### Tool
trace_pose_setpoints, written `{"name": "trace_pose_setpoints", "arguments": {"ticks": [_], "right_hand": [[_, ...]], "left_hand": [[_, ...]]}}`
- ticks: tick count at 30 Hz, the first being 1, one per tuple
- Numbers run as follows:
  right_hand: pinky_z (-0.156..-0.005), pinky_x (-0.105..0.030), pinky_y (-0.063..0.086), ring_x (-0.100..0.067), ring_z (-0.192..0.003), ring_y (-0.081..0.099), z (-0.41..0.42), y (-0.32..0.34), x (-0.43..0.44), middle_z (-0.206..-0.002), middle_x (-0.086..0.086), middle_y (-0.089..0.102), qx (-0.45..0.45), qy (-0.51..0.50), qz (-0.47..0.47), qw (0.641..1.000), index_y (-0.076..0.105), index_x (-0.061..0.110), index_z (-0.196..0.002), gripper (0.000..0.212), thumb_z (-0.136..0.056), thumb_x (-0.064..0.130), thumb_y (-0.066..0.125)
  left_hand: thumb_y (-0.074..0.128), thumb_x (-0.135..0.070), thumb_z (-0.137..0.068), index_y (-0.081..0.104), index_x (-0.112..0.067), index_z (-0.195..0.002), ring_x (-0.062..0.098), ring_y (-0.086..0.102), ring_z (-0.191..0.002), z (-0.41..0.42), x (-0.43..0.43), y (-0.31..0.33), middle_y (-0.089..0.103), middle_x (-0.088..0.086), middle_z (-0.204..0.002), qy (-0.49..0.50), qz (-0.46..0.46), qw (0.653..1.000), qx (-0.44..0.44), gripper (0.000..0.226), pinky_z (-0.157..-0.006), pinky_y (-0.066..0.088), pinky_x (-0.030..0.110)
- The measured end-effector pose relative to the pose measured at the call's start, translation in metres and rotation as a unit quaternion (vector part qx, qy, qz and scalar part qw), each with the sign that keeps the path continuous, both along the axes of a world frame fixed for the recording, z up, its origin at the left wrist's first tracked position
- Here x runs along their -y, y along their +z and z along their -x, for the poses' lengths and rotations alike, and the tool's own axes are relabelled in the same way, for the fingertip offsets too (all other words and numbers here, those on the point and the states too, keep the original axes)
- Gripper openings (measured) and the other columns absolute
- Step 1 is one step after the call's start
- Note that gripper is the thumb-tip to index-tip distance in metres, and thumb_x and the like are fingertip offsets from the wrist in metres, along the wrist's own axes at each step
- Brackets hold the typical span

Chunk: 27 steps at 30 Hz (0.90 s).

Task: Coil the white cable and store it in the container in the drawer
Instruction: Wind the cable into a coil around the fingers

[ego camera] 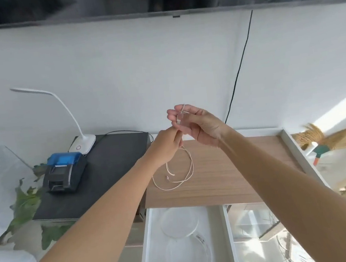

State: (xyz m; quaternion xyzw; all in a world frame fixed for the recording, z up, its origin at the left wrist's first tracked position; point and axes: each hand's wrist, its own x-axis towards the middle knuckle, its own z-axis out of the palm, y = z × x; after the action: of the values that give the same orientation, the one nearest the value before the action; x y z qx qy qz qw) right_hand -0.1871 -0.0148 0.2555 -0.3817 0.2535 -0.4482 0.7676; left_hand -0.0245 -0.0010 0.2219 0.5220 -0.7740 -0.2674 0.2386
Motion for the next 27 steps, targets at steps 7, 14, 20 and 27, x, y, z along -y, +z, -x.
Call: {"name": "trace_pose_setpoints", "arguments": {"ticks": [7,14,20,27], "right_hand": [[-0.100,-0.030,0.054,-0.022,-0.115,0.071,0.028,0.111,-0.010,-0.125,-0.012,0.072,-0.189,-0.210,0.196,0.939,0.071,-0.004,-0.110,0.015,-0.099,0.001,0.061],[-0.081,-0.031,0.052,-0.036,-0.101,0.068,0.043,0.165,-0.040,-0.116,-0.031,0.070,-0.413,-0.150,0.299,0.847,0.071,-0.013,-0.113,0.020,-0.097,-0.009,0.059],[-0.098,-0.031,0.055,-0.016,-0.098,0.072,0.046,0.178,-0.059,-0.105,-0.003,0.076,-0.321,-0.057,0.260,0.909,0.070,-0.003,-0.120,0.025,-0.104,0.011,0.056],[-0.096,-0.031,0.057,-0.018,-0.090,0.070,0.042,0.191,-0.074,-0.096,-0.006,0.072,-0.216,0.009,0.226,0.950,0.069,0.005,-0.115,0.017,-0.102,0.004,0.059]], "left_hand": [[0.037,-0.031,-0.106,0.058,-0.024,-0.107,0.027,0.057,-0.069,0.004,-0.007,0.125,0.066,0.006,-0.090,-0.054,0.105,0.988,0.096,0.022,-0.062,0.044,0.036],[0.038,-0.014,-0.105,0.059,-0.015,-0.114,0.020,0.057,-0.104,-0.004,-0.023,0.222,0.064,-0.004,-0.118,-0.075,0.288,0.936,0.190,0.022,-0.086,0.046,0.038],[0.046,-0.020,-0.106,0.067,-0.016,-0.109,0.023,0.058,-0.090,-0.002,-0.031,0.259,0.054,-0.006,-0.101,-0.070,0.377,0.912,0.142,0.022,-0.077,0.048,0.040],[0.046,-0.021,-0.106,0.071,-0.015,-0.111,0.018,0.058,-0.094,0.005,-0.030,0.253,0.057,-0.002,-0.102,-0.069,0.352,0.932,0.053,0.026,-0.083,0.044,0.030]]}}
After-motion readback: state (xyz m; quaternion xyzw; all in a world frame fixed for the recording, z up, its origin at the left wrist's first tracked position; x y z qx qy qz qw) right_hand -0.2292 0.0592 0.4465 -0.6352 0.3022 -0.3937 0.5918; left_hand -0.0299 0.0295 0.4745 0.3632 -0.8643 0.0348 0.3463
